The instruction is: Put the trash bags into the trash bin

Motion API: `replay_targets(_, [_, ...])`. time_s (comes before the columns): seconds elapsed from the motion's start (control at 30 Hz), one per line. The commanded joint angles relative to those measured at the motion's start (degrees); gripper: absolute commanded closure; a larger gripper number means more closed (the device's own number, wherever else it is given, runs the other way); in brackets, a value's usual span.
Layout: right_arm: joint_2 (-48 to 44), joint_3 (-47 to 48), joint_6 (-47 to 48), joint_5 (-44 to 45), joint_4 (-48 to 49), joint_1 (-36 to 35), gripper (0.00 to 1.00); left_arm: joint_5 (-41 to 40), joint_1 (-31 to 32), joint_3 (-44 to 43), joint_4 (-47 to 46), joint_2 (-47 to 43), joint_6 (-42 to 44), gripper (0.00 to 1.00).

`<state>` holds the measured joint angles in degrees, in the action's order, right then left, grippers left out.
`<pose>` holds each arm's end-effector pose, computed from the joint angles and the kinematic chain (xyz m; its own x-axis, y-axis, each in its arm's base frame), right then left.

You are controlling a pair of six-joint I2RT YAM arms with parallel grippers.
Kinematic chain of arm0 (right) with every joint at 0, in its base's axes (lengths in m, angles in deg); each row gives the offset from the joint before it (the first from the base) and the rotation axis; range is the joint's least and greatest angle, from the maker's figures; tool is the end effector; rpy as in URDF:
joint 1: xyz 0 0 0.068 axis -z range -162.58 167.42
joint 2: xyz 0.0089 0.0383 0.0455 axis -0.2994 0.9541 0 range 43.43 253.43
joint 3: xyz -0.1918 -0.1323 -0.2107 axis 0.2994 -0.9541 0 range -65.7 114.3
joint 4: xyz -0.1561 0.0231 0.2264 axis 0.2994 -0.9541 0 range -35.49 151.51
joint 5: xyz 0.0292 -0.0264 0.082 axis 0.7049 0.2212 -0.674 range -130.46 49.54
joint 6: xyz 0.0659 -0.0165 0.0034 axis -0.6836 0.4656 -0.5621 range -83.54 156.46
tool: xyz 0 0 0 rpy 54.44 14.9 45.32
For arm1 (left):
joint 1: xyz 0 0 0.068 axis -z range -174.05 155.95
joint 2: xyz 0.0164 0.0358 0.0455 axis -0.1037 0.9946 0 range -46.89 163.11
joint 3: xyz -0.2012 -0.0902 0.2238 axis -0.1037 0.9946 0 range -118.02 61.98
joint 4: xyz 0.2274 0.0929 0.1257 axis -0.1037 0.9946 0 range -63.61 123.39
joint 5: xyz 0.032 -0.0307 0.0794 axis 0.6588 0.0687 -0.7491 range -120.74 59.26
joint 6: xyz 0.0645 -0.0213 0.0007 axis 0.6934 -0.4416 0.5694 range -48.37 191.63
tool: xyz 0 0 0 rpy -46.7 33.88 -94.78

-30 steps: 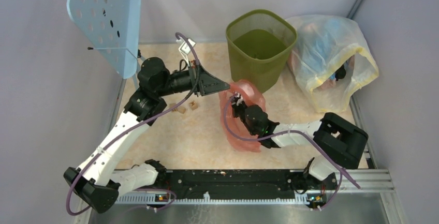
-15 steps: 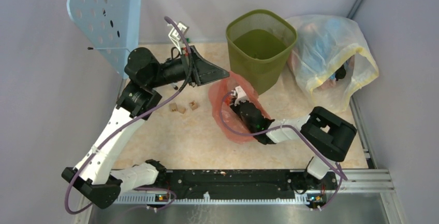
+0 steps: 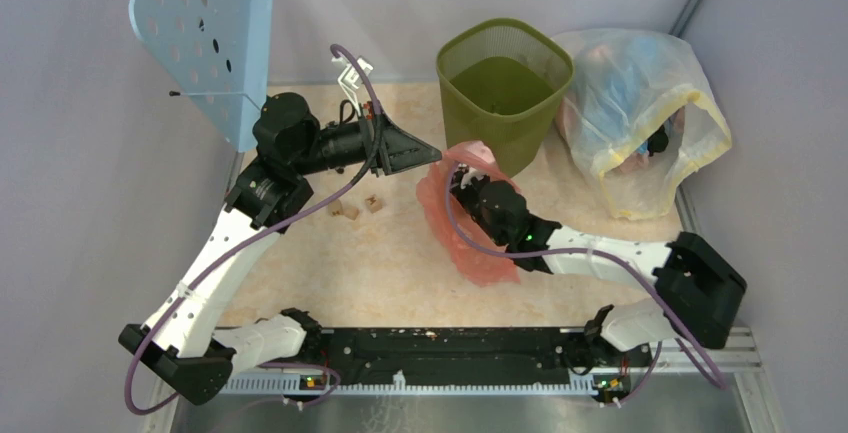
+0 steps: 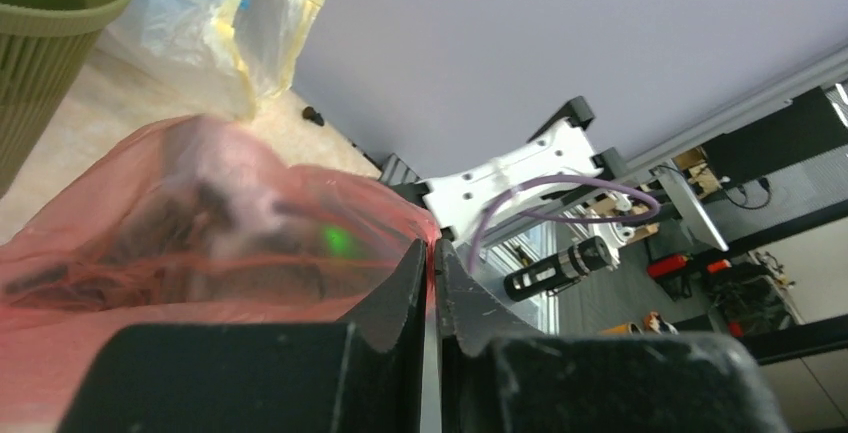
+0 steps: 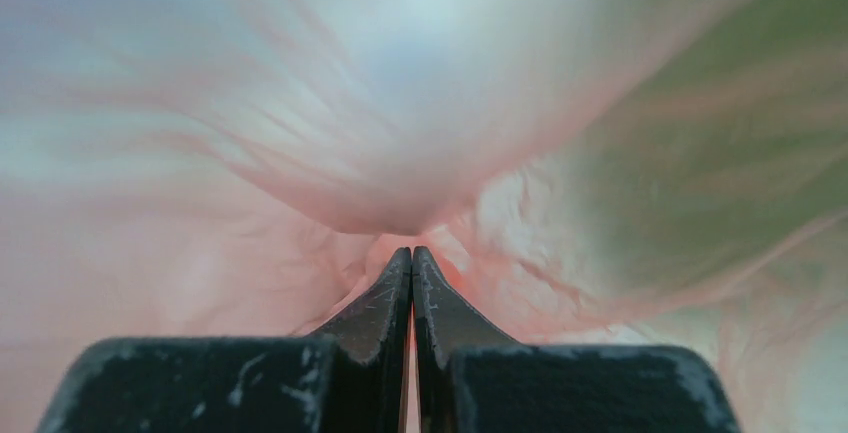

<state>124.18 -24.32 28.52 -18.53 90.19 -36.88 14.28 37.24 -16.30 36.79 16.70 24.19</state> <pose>0.2108 0.2582 0.2741 -0.1816 -0.0331 -0.9828 -0.5190 0.8521 0.0672 0.1788 -0.1538 0.5205 -0.6711 -0.2014 -0.7135 0.7032 0.1321 -0.6986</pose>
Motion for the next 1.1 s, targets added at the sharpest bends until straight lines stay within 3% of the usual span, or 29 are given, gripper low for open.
replay_targets(0.0, [-7.4, 4.3, 2.7, -4.4, -9.1, 0.1, 1.00, -3.4, 0.2, -3.0, 6.5, -1.4, 7.4, 0.89])
replay_targets(0.2, [-11.6, 6.7, 1.8, -13.7, -18.2, 0.1, 0.82, -6.4, 0.2, -0.6, 7.8, -1.5, 9.3, 0.89])
replay_targets(0.43, [-15.2, 4.6, -2.6, -20.7, -21.3, 0.0, 0.67, -11.5, 0.2, 0.0, 8.2, -0.5, 11.1, 0.89])
replay_targets(0.6, [-17.6, 0.3, -4.9, -19.7, -21.5, -0.6, 0.53, -14.1, 0.1, -3.1, 9.0, 0.0, 12.5, 0.88])
replay_targets(0.73, [-20.0, -2.0, -5.1, -19.6, -22.3, -0.6, 0.47, -16.2, 0.0, -5.8, 9.2, 0.2, 12.9, 0.87])
replay_targets(0.87, [-23.2, -1.6, -4.6, -19.2, -25.3, -0.6, 0.43, -16.6, 0.0, -6.5, 9.0, 0.3, 13.4, 0.87])
replay_targets(1.07, [-29.5, 0.3, -3.0, -17.6, -31.4, -0.6, 0.26, -17.4, 0.0, -6.5, 10.4, 0.0, 14.5, 0.87])
